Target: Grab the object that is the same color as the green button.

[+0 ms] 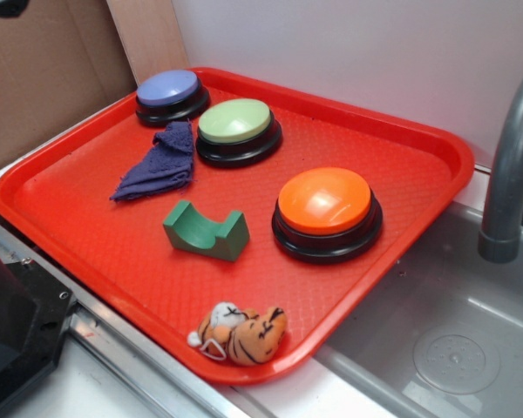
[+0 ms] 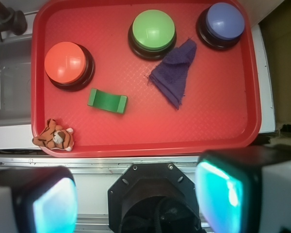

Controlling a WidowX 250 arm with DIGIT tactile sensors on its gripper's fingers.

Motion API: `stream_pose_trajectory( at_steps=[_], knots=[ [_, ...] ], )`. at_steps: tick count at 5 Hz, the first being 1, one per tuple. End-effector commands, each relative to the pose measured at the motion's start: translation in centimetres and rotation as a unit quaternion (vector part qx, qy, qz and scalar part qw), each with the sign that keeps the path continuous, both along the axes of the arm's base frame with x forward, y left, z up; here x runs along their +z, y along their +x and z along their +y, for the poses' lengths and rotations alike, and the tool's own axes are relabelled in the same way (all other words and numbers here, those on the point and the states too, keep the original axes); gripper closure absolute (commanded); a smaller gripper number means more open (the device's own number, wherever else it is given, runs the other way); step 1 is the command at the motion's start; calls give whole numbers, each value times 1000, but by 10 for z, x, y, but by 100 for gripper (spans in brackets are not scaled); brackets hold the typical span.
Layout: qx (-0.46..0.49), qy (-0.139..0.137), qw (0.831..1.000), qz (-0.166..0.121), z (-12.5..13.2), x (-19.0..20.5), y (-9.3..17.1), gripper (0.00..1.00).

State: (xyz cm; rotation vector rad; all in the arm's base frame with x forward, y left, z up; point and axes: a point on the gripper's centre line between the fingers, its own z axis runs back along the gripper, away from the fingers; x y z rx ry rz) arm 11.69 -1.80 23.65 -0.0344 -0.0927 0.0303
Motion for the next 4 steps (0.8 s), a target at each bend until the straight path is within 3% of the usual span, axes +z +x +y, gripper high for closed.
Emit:
stream_pose_trajectory(
  at_steps=[1, 2, 4],
  knots=[
    [0, 0, 1000, 0, 0, 0, 0, 0],
    [-19, 8, 1000, -15, -3, -15, 12, 0],
    [-188, 6, 981, -46, -13, -58, 53, 0]
  ],
)
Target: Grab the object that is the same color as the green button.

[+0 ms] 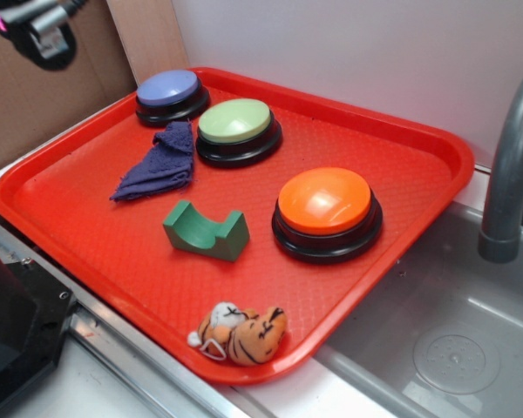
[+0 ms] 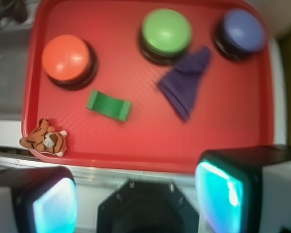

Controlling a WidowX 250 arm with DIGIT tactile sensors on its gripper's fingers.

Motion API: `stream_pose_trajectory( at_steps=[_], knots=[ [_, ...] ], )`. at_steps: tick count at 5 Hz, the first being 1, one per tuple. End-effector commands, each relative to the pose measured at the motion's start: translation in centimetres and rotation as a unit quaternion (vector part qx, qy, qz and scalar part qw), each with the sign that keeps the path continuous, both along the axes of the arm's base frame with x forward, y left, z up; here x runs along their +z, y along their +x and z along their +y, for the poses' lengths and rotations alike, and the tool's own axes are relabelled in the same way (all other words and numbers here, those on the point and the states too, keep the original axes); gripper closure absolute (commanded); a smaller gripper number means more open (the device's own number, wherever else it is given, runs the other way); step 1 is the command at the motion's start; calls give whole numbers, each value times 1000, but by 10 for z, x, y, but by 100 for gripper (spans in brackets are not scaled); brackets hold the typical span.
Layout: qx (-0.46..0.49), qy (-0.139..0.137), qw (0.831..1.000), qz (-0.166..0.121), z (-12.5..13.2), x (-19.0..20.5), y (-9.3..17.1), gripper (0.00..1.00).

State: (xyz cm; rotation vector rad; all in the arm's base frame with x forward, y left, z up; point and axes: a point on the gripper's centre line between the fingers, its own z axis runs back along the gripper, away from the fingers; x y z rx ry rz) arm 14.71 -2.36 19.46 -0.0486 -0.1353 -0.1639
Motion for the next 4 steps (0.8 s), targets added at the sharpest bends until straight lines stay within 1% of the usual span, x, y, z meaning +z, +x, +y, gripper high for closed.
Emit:
stream_pose_trajectory(
  at_steps=[1, 2, 3, 4],
  knots=[
    [-215, 7, 975, -60, -23, -41, 38, 0],
    [-317, 31, 943, -92, -40, -63, 46, 0],
    [-403, 41, 906, -123, -56, -87, 47, 0],
    [-422, 22, 897, -133, -60, -108, 48, 0]
  ],
)
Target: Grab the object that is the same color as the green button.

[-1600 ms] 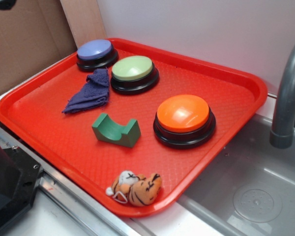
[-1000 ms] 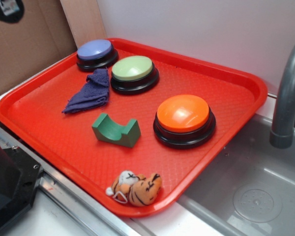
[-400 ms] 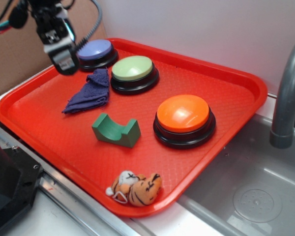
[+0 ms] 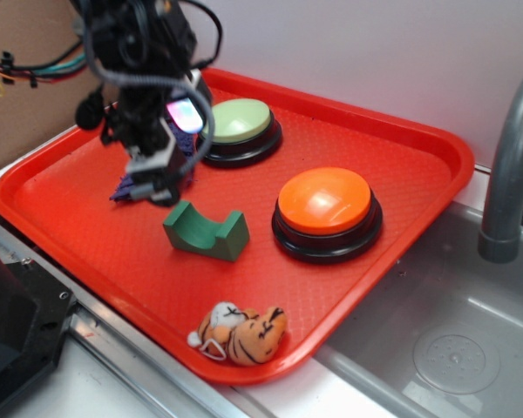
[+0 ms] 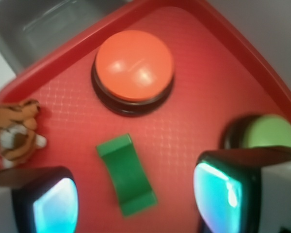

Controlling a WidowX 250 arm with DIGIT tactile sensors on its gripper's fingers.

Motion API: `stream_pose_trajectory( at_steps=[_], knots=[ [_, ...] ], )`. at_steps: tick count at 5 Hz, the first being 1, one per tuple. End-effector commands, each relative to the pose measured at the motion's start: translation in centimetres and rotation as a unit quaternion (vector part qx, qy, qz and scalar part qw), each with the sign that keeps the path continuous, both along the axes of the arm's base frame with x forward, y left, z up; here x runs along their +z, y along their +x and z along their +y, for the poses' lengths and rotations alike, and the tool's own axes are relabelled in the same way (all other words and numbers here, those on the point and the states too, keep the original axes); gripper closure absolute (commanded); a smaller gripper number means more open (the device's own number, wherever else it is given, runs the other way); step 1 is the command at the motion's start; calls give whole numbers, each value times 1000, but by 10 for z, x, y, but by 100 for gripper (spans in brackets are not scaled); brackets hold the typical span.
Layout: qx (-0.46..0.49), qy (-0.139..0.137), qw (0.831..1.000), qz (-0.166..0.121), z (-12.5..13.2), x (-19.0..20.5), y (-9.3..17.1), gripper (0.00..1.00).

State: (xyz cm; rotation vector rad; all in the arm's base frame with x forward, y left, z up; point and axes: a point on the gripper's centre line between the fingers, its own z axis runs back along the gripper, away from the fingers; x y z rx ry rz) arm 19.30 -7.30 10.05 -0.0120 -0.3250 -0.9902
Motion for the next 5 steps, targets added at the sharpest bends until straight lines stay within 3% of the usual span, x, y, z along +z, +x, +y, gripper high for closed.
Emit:
stream_pose_trajectory(
  at_steps=[1, 3, 4, 5],
  knots=[
    [-65, -43, 997, -7, -12, -34, 6, 0],
    [-39, 4, 999, 25, -5, -64, 18, 0],
    [-48, -8, 998, 27, -7, -69, 17, 0],
    [-36, 10, 999, 23, -11, -72, 17, 85]
  ],
)
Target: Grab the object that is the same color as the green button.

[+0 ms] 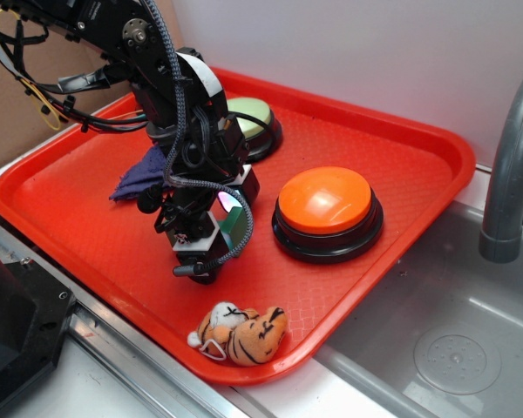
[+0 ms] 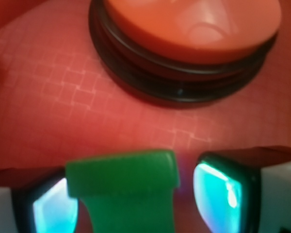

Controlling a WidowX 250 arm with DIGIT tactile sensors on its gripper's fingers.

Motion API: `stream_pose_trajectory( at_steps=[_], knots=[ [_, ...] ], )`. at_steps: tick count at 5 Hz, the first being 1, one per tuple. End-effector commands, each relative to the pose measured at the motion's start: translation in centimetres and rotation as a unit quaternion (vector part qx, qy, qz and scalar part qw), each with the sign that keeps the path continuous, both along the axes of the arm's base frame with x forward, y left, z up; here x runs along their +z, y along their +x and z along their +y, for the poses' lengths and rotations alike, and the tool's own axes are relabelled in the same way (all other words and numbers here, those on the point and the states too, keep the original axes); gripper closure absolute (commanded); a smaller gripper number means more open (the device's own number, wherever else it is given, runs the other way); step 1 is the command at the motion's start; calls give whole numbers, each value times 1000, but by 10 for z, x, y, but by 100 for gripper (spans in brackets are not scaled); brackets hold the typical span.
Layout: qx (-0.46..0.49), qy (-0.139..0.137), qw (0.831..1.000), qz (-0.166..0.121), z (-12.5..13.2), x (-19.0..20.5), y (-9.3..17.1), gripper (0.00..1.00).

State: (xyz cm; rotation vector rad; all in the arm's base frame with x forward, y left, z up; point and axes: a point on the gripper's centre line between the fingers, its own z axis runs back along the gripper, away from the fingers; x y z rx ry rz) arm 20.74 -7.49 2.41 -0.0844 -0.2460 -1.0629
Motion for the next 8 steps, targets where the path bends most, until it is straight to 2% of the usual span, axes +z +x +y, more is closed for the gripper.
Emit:
stream_pose_trajectory(
  at_steps=[1, 2, 3, 4, 5, 6, 7, 8],
  knots=[
    [26, 12, 999, -28, -8, 3, 3, 100],
    [35, 7, 999, -21, -6, 5, 4, 100],
    [142, -22, 990, -1, 8, 34, 5, 100],
    [265, -33, 964, 12, 35, 74, 3, 100],
    [382, -52, 923, 1, 69, 111, -4, 100],
    [493, -44, 868, -21, 89, 146, -19, 100],
    [595, -70, 800, -33, 100, 155, -27, 100],
    [625, -25, 780, -14, 101, 148, -21, 100]
  ],
)
